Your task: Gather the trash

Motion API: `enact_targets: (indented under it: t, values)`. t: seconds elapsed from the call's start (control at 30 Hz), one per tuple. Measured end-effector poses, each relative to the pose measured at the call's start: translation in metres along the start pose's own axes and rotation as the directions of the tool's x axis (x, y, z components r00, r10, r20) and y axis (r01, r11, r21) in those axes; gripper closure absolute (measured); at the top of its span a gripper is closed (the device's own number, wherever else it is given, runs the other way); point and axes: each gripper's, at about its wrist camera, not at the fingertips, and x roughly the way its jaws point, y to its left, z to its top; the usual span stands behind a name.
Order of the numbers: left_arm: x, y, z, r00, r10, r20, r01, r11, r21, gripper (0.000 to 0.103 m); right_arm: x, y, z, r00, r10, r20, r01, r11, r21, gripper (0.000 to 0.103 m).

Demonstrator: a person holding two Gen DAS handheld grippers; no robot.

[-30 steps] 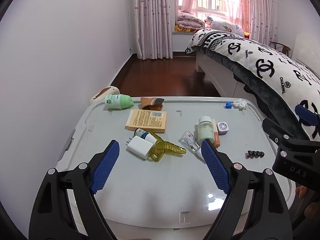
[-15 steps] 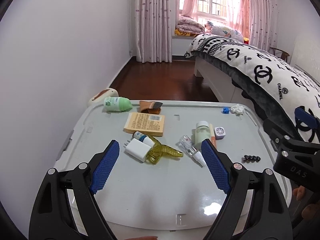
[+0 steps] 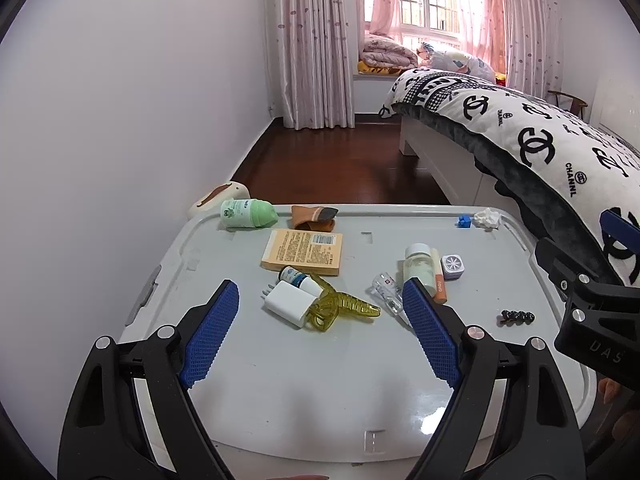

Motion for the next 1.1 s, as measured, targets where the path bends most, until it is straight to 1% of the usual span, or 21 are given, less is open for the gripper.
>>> enact_targets:
  t: [0.13,0.2,0.23,0.33,0.43,0.57,0.7,0.87,0.97,1.1]
  values:
    - [-0.001,0.001,0.001,1.000,0.010,0.009,-0.010,1.000,0.000,0.021,-0.002,-0.001,0.000,1.000,0.000,0.010,0.000,1.000,0.005,0.005]
    - [-0.003,0.001,0.002,1.000,0.016,0.026,-0.016,1.000,-0.001,0.014,-0.003,-0.001,0.000,1.000,0.000,0.010,0.000,1.000,0.008,0.005]
    - [-0.005,0.001,0.002,0.999,0.017,0.036,-0.017,1.000,0.000,0.013,-0.002,-0.001,0.000,1.000,0.003,0.008,-0.003,1.000,0.007,0.005]
    - [-0.008,-0.002,0.003,0.999,0.007,0.054,-0.008,1.000,0.012,0.013,-0.002,0.000,-0.001,1.000,0.005,-0.001,-0.005,1.000,0.003,0.005]
    - [-0.006,-0.005,0.003,0.999,-0.015,0.044,0.014,0.999,0.029,0.013,-0.002,0.003,-0.002,1.000,0.007,-0.004,-0.007,1.000,-0.010,0.005]
    - [-0.005,-0.007,0.002,0.999,-0.021,0.039,0.020,0.999,0.035,0.013,0.000,0.004,-0.003,1.000,0.001,-0.012,-0.001,1.000,-0.020,0.005]
    - [-0.007,-0.014,0.001,0.998,-0.002,0.070,-0.003,0.997,0.073,0.013,-0.001,0.003,-0.003,1.000,0.002,-0.009,-0.002,1.000,-0.010,0.005]
    - [-0.013,-0.020,-0.001,0.994,-0.013,0.113,0.000,0.994,0.114,0.013,-0.001,0.000,-0.002,1.000,-0.008,-0.007,0.008,1.000,0.003,0.005]
    - [-0.012,-0.020,-0.001,0.993,-0.011,0.114,-0.002,0.994,0.112,0.013,-0.001,-0.005,-0.001,1.000,-0.021,-0.003,0.021,1.000,0.023,0.005]
    - [-0.008,-0.016,0.001,0.996,-0.001,0.088,-0.007,0.996,0.089,0.013,-0.002,-0.016,0.000,1.000,-0.031,0.002,0.031,0.997,0.066,0.005]
